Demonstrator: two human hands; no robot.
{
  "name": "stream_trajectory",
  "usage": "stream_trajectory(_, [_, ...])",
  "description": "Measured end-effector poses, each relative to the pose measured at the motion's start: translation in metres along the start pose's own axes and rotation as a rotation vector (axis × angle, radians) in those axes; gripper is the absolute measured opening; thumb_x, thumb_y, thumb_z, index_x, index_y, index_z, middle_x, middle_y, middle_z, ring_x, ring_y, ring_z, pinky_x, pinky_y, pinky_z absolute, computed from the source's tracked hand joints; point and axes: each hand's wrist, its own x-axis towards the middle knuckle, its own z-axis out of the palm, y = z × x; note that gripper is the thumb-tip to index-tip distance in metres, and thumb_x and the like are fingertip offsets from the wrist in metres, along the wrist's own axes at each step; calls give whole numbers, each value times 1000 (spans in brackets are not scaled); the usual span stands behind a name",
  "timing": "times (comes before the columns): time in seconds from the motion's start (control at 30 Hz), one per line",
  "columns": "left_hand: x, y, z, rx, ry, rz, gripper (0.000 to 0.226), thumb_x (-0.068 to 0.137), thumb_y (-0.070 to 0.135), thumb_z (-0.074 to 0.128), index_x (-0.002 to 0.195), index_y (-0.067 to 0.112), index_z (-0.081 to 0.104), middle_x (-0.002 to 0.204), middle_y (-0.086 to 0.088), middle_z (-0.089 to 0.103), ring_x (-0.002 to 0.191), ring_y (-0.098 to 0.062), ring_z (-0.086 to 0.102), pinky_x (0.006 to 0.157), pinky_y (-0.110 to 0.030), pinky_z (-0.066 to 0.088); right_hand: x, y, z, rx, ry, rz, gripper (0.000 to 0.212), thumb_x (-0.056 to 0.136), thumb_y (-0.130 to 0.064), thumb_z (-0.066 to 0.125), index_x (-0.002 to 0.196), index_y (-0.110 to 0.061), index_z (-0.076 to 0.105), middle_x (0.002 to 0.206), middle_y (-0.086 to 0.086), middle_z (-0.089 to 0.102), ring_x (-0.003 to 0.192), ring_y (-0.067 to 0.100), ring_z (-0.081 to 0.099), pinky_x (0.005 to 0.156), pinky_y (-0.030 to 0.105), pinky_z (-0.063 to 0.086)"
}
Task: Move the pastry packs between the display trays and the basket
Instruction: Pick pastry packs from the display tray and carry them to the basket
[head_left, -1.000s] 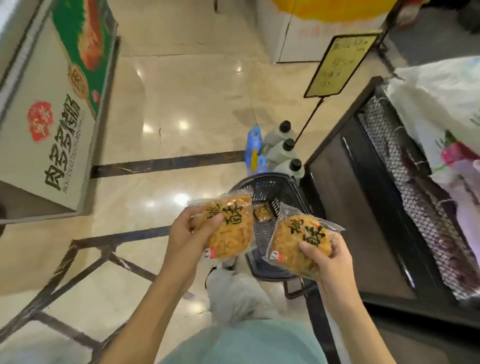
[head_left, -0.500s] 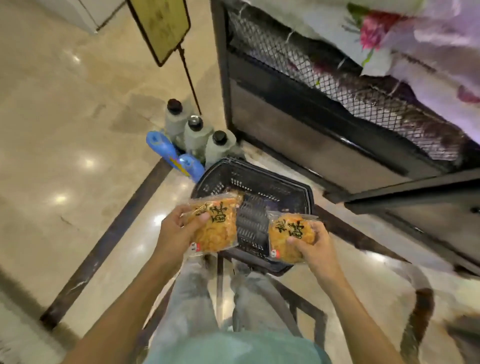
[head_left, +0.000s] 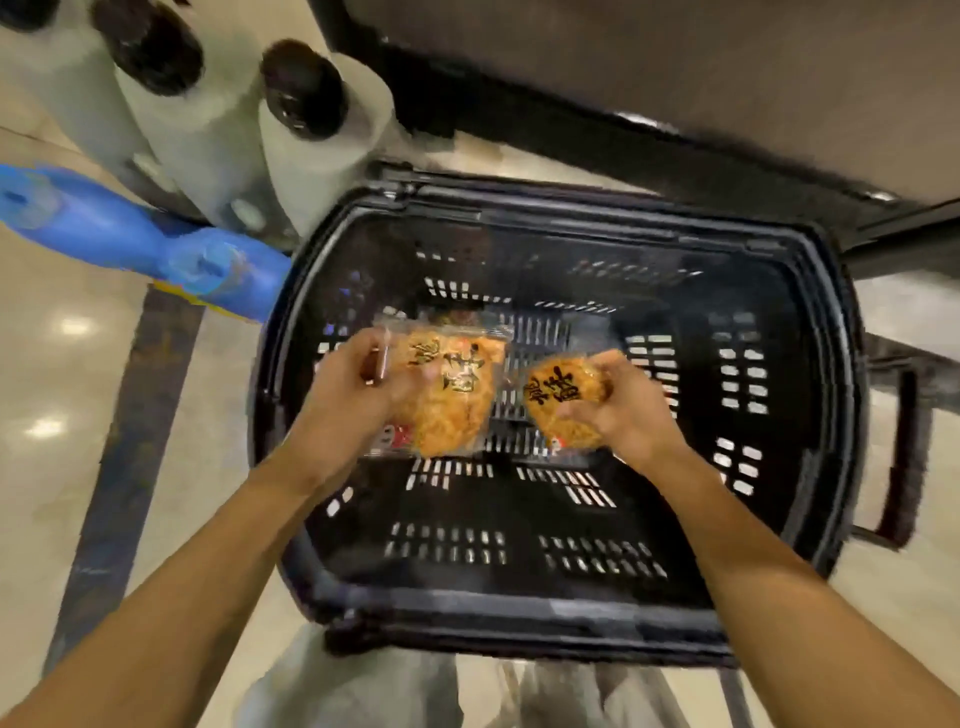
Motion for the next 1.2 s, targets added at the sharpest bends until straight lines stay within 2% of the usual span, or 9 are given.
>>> stream_trajectory(0.13, [39, -37, 13, 50, -55, 36, 31, 78, 19, 79, 108, 16, 71, 105, -8, 76, 98, -25, 73, 82, -42, 59, 84, 24, 26, -227, -30, -101, 39, 74, -39, 81, 102, -32, 55, 90, -4, 67, 88, 24, 64, 83, 43, 53])
stream_trajectory(0.27, [65, -49, 33, 43, -63, 55, 28, 74, 22, 79, 100, 18, 72, 95, -7, 77, 85, -21, 73, 73, -38, 62, 137, 44, 21, -397, -32, -110, 36, 85, -37, 74, 110, -32, 49, 100, -1, 64, 94, 27, 59, 83, 37, 46])
stream_trajectory(0.43, [97, -43, 56, 156, -156, 66, 31, 78, 19, 81, 107, 16, 71, 97, -7, 77, 91, -26, 75, 80, -47, 63, 173, 40, 18, -366, -134, -123, 33, 89, -25, 73, 116, -28, 54, 96, -7, 59, 93, 15, 50, 63, 8, 33])
stream_trajectory(0.57, [110, -39, 55, 261, -239, 48, 34, 77, 21, 81, 109, 18, 71, 101, -6, 77, 96, -25, 74, 82, -47, 61, 195, 27, 32, -520, -78, -156, 47, 94, -30, 66, 137, -30, 47, 133, 5, 57, 120, 30, 53, 85, 32, 35])
stream_trajectory(0.67, [112, -36, 48, 375, -262, 12, 34, 73, 22, 79, 106, 21, 70, 97, 4, 77, 89, -13, 75, 72, -29, 62, 196, 33, 46, -631, -9, -152, 62, 95, -41, 64, 149, -34, 33, 147, 4, 47, 133, 30, 41, 109, 43, 28])
stream_trajectory(0.77, [113, -38, 47, 483, -291, -17, 34, 75, 25, 81, 106, 25, 69, 98, 7, 77, 91, -9, 74, 77, -32, 61, 182, 49, 62, -707, 41, -198, 80, 94, -38, 64, 157, -28, 17, 161, 12, 22, 149, 32, 19, 121, 49, 15])
stream_trajectory(0.87, [111, -46, 49, 459, -279, -40, 30, 78, 22, 80, 106, 25, 69, 99, 8, 76, 92, -8, 73, 80, -31, 62, 175, 64, 77, -754, -17, -194, 104, 86, -28, 73, 160, -27, -1, 168, 12, -5, 155, 33, -3, 125, 55, 3])
stream_trajectory(1.03, [116, -60, 46, 562, -360, -49, 32, 80, 24, 81, 109, 30, 67, 102, 10, 75, 98, -5, 72, 86, -35, 60, 185, 71, 85, -681, 31, -271, 110, 86, -17, 77, 160, -31, -3, 169, 8, -11, 155, 30, -11, 125, 46, -2])
stream_trajectory(1.2, [132, -72, 64, 871, -626, -30, 38, 84, 29, 79, 115, 45, 63, 109, 19, 71, 104, 1, 66, 96, -33, 56, 173, 75, 69, -508, 46, -239, 103, 85, -52, 73, 161, -32, 8, 170, 2, -4, 156, 25, -9, 126, 47, 0])
